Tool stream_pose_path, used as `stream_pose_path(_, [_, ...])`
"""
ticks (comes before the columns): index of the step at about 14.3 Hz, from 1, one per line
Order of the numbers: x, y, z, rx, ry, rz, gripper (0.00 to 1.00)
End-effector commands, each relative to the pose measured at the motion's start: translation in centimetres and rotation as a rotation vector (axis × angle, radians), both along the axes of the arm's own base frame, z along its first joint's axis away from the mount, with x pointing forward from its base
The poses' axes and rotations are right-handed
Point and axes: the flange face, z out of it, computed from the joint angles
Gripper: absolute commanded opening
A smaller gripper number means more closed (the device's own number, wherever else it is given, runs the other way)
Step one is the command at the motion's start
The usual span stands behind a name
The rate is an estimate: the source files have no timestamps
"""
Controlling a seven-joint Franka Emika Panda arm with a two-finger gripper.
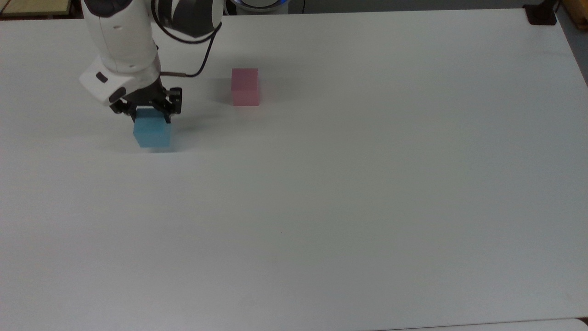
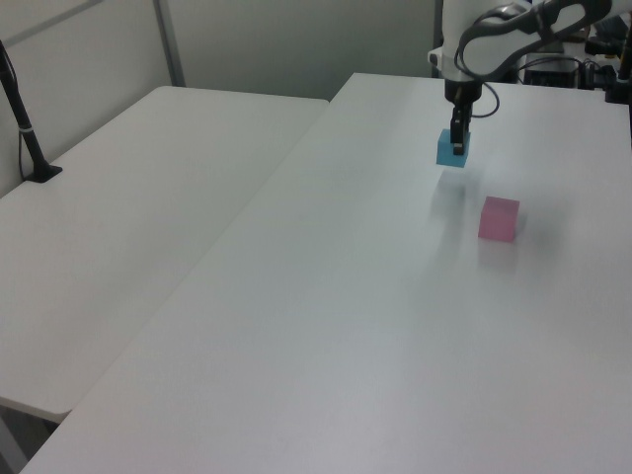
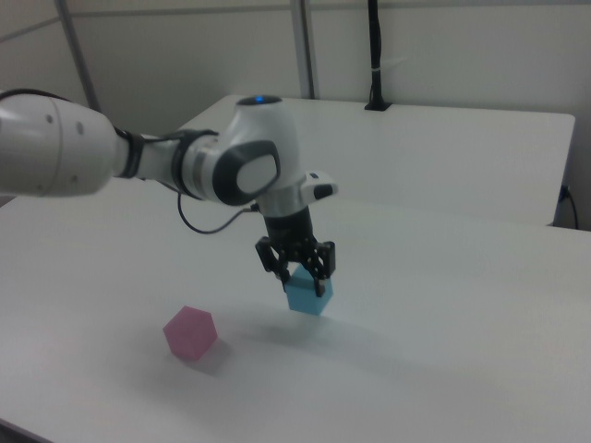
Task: Put blue cube on pink cube
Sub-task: 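Close the gripper on the light-blue cube and lift it, then carry the light-blue cube over the pink cube and lower it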
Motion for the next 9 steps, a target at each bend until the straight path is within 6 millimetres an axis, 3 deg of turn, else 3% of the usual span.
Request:
stream_pose_path(1, [-3.5,3.8,6.9,0.055,0.052,-0.001,0.66])
stream_pose_path(2, [-4.8,4.7,9.4,0.076,0.064,0.004,0.66])
stream_pose_path(4, [-6.7,7.3,12.5,0.133,0.087,0.026,0.66])
stream_pose_path(7, [-9.9,10.1,14.4,0.163,0.131,0.065,0.66])
stream_pose_path(9, [-11.5,11.6,14.6,0.169,0.129,0.051,0.66])
